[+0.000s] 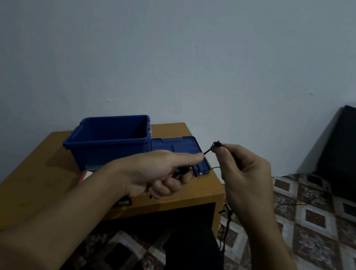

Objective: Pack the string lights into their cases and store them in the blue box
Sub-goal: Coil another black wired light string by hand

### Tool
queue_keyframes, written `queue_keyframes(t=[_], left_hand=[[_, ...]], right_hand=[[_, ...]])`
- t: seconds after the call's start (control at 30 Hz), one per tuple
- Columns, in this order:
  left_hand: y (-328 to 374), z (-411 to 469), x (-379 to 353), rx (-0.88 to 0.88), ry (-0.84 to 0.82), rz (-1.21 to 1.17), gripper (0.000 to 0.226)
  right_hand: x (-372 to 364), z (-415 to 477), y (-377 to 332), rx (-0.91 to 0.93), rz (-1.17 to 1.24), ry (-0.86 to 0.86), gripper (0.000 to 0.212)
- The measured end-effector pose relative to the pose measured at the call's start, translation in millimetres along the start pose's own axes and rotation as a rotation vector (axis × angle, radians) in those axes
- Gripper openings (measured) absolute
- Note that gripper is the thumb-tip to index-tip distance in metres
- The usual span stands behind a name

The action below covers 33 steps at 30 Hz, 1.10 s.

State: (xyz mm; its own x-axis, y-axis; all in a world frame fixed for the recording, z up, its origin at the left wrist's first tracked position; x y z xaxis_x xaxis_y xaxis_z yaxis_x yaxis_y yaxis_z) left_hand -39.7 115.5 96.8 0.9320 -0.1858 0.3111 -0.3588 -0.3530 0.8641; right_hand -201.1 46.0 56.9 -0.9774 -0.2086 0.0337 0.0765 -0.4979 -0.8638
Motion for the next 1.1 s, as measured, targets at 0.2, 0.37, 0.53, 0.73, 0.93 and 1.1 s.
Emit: queue_keyframes(t=[0.2, 0.37, 0.53, 0.73, 0.93, 1.1], left_hand=[[-5, 2, 4, 0.049, 0.120, 0.152, 0.059], [-6, 0, 4, 0.116, 0.139, 0.112, 0.078], [-5, -4, 5, 0.094, 0.065, 0.040, 0.089], [0, -11, 6, 0.031, -0.096, 0.080, 0.088], [6, -19, 5, -0.252, -0.537, -0.501, 0.060], [15, -17, -1, -0.463, -0.490, -0.803, 0.050]], right_hand=[[0, 1, 4, -0.038, 0.005, -0.061, 0.016], [-1, 0, 2, -0.009, 0.028, -0.049, 0.017], [-1, -1, 0, -0.008, 0.080, 0.005, 0.013], [-3, -3, 0, -0.057, 0.125, -0.010, 0.013], [-14, -6, 3, -0.018, 0.091, -0.196, 0.020], [-32, -17, 3, -0.023, -0.058, -0.522, 0.037]])
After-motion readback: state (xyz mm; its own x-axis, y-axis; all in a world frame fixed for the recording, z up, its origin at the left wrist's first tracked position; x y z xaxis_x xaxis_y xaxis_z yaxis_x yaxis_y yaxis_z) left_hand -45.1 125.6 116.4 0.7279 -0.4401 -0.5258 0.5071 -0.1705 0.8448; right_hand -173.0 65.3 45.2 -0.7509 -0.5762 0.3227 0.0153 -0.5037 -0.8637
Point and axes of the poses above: each hand's wrist, its own z-axis towards the middle knuckle, its own x-axis out of the back of the hand, y = z × x, the point moved 2 cm from there along z, towards the middle knuckle, and after that the axes turned 1 degree about -x, right-handed, at the moved point
